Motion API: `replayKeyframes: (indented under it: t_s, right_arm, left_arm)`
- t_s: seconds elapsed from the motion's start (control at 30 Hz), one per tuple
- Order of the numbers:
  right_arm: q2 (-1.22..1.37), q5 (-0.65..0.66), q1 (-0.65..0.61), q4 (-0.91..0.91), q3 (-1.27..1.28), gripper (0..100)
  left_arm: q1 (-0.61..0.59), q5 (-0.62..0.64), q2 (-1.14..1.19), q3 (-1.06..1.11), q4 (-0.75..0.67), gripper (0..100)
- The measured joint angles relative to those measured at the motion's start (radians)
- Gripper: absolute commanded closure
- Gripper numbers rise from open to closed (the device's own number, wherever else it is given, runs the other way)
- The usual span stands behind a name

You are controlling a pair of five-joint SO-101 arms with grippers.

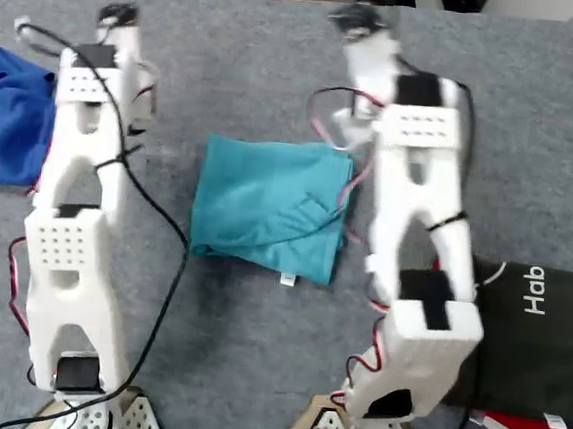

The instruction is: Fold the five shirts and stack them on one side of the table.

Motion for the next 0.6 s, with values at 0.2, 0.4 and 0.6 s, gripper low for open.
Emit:
replayKeyframes:
  t_s: [0.2, 0.4, 0.6]
  right_arm:
    - [0.216, 0.031, -0.127, 0.109, -0.046, 98.5]
    - [0.348, 0.032, -0.149, 0.124, -0.068, 99.4]
    - [0.347, 0.060, -0.146, 0.258, -0.081, 99.4]
  left_arm:
    - [-0.035, 0.054, 0.118, -0.002, -0.052, 98]
    - [-0.035, 0.058, 0.120, -0.002, -0.057, 98]
    - [-0.035, 0.060, 0.127, -0.018, -0.057, 98]
